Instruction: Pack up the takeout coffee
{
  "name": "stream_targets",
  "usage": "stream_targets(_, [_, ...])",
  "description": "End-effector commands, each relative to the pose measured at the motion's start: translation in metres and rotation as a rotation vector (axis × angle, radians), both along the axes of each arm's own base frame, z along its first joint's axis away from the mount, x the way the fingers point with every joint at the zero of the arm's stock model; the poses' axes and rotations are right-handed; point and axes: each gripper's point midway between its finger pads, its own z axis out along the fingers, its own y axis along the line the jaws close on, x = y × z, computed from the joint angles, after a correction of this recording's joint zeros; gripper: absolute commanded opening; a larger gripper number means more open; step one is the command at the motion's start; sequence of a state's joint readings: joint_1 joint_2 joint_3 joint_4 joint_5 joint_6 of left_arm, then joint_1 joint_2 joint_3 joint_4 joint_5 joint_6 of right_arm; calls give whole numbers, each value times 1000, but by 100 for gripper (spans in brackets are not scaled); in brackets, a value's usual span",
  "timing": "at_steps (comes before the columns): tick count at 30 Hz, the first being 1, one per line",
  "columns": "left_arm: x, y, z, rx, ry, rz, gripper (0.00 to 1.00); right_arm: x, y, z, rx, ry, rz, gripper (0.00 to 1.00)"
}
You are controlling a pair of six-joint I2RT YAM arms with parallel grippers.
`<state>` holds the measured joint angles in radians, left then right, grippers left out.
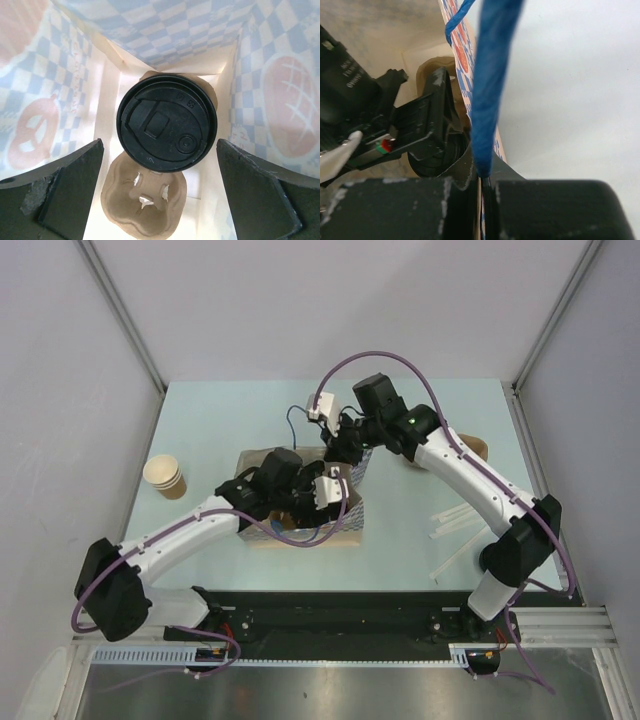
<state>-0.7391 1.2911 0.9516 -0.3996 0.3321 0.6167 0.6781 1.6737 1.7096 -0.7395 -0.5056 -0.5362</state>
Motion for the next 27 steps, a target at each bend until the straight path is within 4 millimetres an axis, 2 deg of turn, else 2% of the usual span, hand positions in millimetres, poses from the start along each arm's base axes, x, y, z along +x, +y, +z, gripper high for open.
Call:
stream_targets(1, [2, -6, 45, -95, -50, 12, 100, 5, 0, 14, 18, -16, 2, 0])
stream_targets(6, [-1, -1, 65, -130, -49, 36, 99, 12, -4, 14, 19, -2, -18, 0])
stream_targets(12, [-7, 8, 77, -139, -54, 49, 99, 13, -5, 14, 17, 4, -20, 0])
stream_targets(16, [-1, 17, 98, -177, -70, 99, 99, 14, -6, 16, 16, 0, -25, 0])
stream_targets(19, [5, 22, 121, -214, -78, 130, 98, 15, -6, 14, 8, 4, -30, 2])
stream_targets(22, [6, 26, 150, -251, -103, 138, 98, 14, -6, 15, 9, 6, -30, 3])
stream_targets(27, [-1, 33, 174, -278, -126, 138, 99, 18, -5, 17, 13, 6, -50, 8])
